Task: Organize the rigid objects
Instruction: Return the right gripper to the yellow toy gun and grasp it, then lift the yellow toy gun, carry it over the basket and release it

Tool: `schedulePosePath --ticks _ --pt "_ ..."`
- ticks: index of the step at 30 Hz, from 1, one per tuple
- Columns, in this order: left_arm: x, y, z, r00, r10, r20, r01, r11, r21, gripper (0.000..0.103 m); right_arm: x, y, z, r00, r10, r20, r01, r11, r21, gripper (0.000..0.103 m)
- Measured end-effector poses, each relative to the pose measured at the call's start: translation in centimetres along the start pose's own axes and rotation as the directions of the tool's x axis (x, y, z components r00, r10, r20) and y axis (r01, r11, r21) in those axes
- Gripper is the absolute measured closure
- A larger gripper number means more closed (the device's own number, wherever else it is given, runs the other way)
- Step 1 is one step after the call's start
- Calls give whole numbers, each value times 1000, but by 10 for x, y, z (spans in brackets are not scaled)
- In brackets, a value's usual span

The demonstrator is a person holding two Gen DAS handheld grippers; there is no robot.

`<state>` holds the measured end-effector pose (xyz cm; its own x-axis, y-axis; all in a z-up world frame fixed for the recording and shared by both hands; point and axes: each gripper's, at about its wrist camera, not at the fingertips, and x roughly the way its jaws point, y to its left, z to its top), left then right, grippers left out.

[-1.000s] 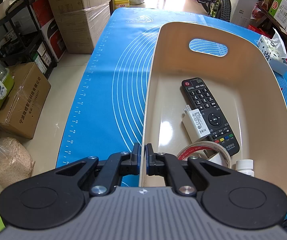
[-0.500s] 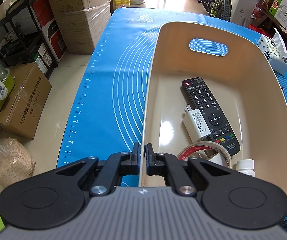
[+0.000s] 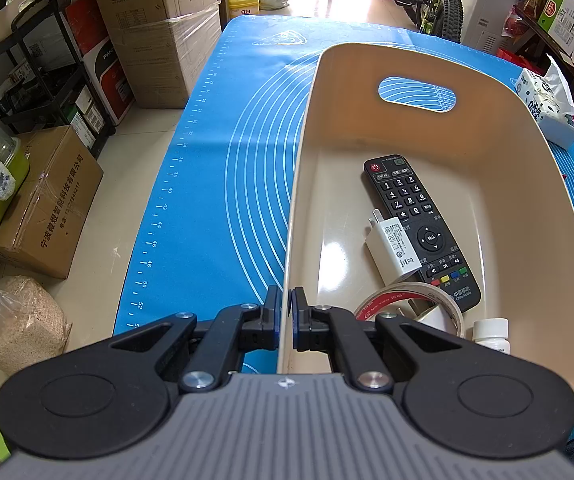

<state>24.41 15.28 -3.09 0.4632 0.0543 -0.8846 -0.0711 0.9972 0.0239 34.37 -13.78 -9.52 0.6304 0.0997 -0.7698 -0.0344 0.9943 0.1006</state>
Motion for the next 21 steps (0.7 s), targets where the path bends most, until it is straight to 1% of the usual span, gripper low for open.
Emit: schedulePosePath --ticks 2,6,8,12,14,16,17,21 --pt "0 2 0 1000 0 0 0 1000 0 96 6 0 0 1000 -16 -12 16 1000 11 36" --pt "0 2 0 1000 -1 0 1 1000 -1 96 16 -3 -1 999 -36 -35 37 999 29 44" --pt "0 2 0 1000 0 0 0 1000 0 96 19 -4 -1 999 -38 -38 40 999 35 46" --pt "0 2 0 1000 0 0 0 1000 -1 96 20 -2 -1 999 -40 -26 41 999 29 54" --pt "0 2 0 1000 1 0 -1 1000 -1 96 19 -2 -2 999 -36 -20 37 999 30 57" --pt "0 2 0 1000 1 0 -1 1000 -1 96 14 -2 -2 999 -35 1 35 999 21 65" --pt "0 2 0 1000 1 1 -1 1000 0 96 11 -2 -2 999 -31 13 31 999 13 67" --pt "0 2 0 1000 -1 1 1 1000 -2 96 4 -6 -5 1000 -25 18 25 999 22 67"
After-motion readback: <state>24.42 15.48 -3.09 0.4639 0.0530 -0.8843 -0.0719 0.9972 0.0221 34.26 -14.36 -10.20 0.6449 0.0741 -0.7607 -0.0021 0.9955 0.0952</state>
